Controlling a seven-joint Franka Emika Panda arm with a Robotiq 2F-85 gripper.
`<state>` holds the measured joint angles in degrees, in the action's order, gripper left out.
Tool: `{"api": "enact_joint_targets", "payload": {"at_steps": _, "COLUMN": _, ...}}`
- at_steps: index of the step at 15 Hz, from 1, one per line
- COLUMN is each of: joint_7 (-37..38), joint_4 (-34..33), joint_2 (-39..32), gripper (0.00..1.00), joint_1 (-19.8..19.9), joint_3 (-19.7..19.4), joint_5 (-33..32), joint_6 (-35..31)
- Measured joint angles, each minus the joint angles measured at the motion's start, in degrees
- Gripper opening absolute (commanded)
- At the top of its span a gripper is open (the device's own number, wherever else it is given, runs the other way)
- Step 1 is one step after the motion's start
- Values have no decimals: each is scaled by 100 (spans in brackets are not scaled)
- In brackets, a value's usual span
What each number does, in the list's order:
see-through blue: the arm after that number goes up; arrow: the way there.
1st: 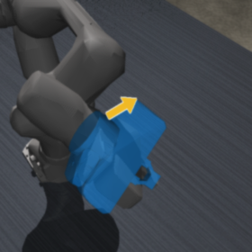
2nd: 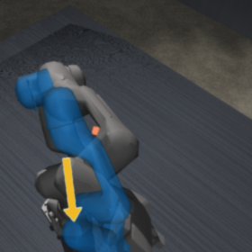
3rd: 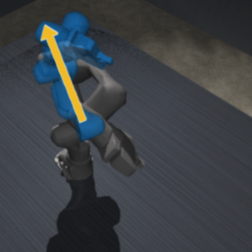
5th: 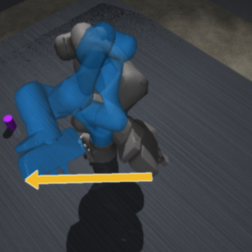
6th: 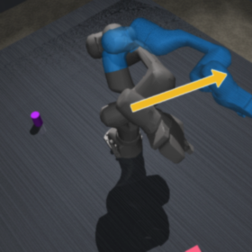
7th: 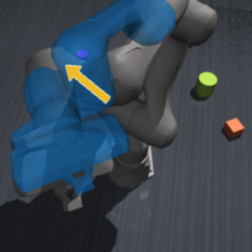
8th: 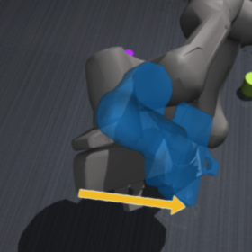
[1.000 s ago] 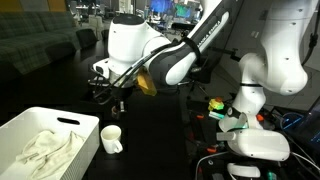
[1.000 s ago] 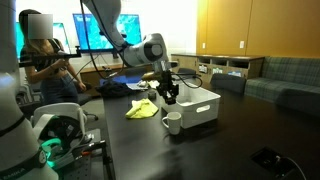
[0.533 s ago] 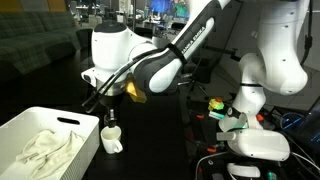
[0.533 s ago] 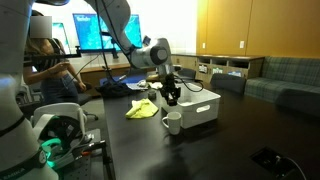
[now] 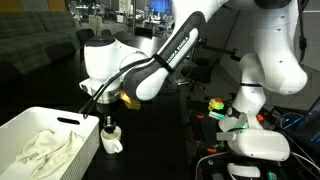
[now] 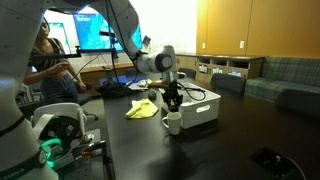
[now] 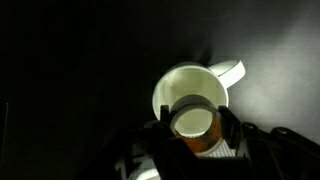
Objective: Pick up the towels and put them in the container. Pick up the pen and the small tape and put them in the cup.
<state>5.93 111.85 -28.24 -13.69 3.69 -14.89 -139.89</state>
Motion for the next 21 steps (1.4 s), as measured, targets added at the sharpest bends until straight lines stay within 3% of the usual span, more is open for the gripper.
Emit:
{"api": "enact_joint_targets", "payload": {"at_steps": 18, "joint_7": -5, "joint_4": -386, "joint_2": -337, "gripper": 26, "joint_1": 207, "joint_3": -4, "joint_5": 194, "joint_6": 138}}
{"api": "enact_joint_targets", "payload": {"at_steps": 19, "joint_7": -5, "joint_4": -400, "joint_2": -346, "gripper": 62, "joint_1": 209, "joint_3": -4, "joint_5": 202, "joint_6": 149}}
{"api": "enact_joint_targets", "payload": {"at_steps": 20, "joint_7": -5, "joint_4": -415, "joint_2": -354, "gripper": 77, "joint_1": 212, "joint_3": -7, "joint_5": 211, "joint_6": 161}}
{"api": "enact_joint_targets", "payload": {"at_steps": 21, "joint_7": -4, "joint_4": -429, "joint_2": -362, "gripper": 83, "joint_1": 218, "joint_3": -10, "joint_5": 223, "joint_6": 171}}
